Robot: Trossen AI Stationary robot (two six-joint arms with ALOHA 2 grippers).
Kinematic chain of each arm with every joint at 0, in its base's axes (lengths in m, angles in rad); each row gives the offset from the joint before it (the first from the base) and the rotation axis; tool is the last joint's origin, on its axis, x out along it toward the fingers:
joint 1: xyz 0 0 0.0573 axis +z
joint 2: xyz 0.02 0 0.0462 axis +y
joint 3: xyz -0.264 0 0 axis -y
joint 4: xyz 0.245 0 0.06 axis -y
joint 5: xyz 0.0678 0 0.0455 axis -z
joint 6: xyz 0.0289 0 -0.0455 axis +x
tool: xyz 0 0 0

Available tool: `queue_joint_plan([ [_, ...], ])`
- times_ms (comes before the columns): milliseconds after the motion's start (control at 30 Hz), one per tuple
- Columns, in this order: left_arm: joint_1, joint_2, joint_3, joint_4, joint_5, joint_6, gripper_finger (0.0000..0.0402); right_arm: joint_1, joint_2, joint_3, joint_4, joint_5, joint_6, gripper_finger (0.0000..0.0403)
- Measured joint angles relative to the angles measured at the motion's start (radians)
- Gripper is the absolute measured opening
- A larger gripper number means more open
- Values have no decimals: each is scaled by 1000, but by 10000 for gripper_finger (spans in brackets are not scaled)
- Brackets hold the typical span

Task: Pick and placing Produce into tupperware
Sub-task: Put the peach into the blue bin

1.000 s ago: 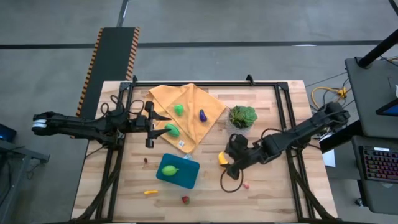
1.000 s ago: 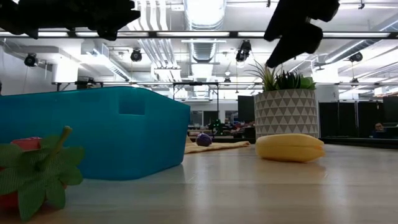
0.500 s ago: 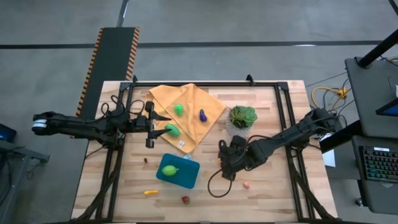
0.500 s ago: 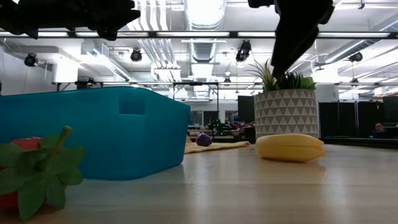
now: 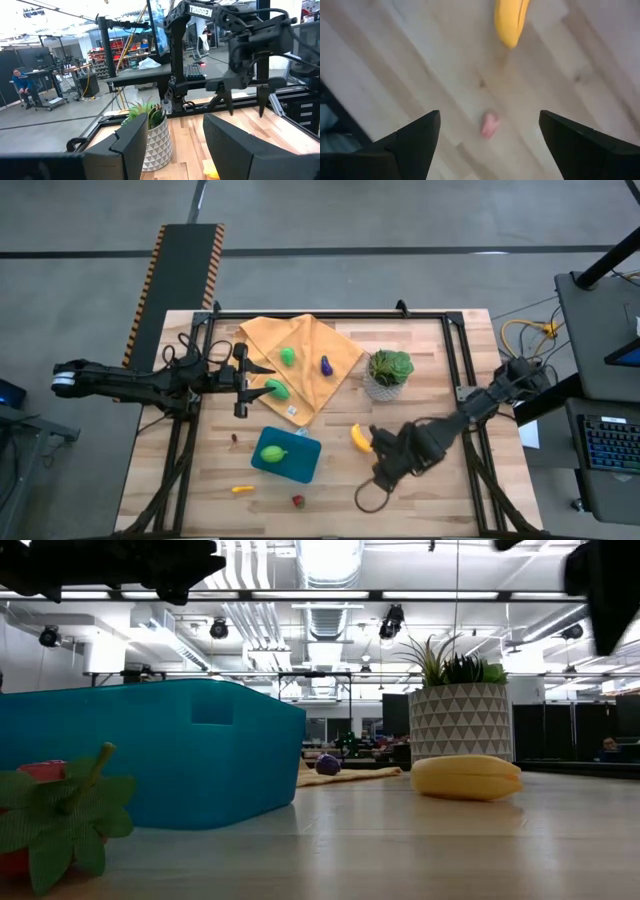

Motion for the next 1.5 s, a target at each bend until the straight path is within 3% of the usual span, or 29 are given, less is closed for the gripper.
queue_joint_plan([
  [400,0,0,2,1,0,0,178,152,68,-12,2,54,280,329],
  [1500,0,3,3,24,0,6,178,154,232,-28,59,64,370,329],
])
